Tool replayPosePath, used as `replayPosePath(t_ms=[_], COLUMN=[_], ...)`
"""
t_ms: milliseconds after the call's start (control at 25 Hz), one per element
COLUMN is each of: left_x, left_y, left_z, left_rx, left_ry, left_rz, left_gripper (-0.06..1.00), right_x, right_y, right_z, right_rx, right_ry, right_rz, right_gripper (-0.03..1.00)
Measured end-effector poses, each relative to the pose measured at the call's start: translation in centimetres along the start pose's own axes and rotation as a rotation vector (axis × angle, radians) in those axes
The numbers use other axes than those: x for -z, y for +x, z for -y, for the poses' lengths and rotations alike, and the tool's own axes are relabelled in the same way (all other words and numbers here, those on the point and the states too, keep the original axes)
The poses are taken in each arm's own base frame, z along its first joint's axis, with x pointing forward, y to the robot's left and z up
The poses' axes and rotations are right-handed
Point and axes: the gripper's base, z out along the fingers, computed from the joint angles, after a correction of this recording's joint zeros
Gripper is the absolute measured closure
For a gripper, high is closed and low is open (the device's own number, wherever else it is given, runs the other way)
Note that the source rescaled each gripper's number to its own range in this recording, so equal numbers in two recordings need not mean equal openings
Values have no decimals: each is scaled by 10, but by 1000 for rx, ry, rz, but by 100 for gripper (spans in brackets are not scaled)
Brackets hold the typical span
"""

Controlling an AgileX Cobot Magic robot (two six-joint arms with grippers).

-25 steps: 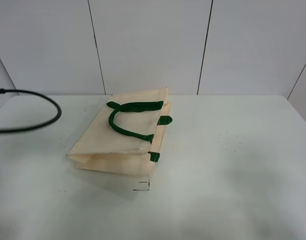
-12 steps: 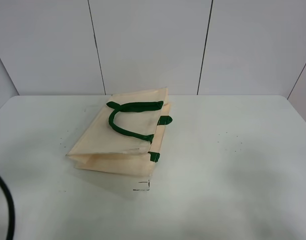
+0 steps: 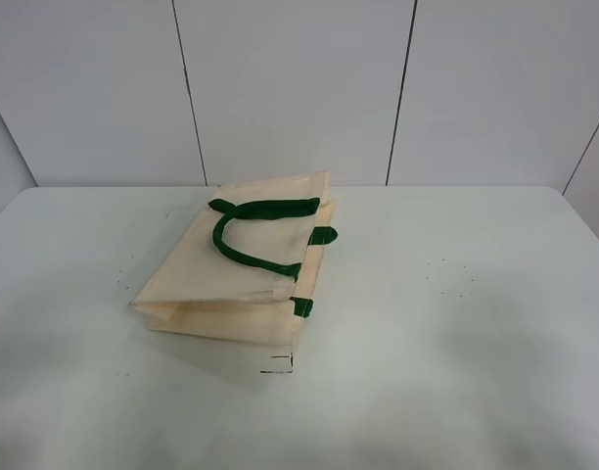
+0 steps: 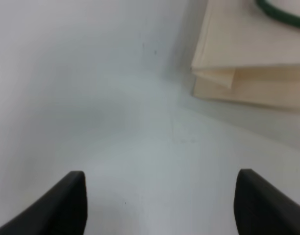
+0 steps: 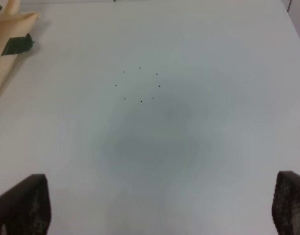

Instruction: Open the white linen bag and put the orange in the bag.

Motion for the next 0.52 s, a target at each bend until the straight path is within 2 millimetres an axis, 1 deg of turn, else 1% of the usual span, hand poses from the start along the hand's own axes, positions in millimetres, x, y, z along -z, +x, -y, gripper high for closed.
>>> replayPosePath(t_ms=[520], left_x=[0], left_y=[0], left_z=[0], left_rx=[0], left_ry=[0], left_rz=[1], left_gripper=[12], right_x=[0], right_y=[0], right_z=[0], right_rx=[-1], right_ry=[-2], right_rz=[0], right_gripper=[-3])
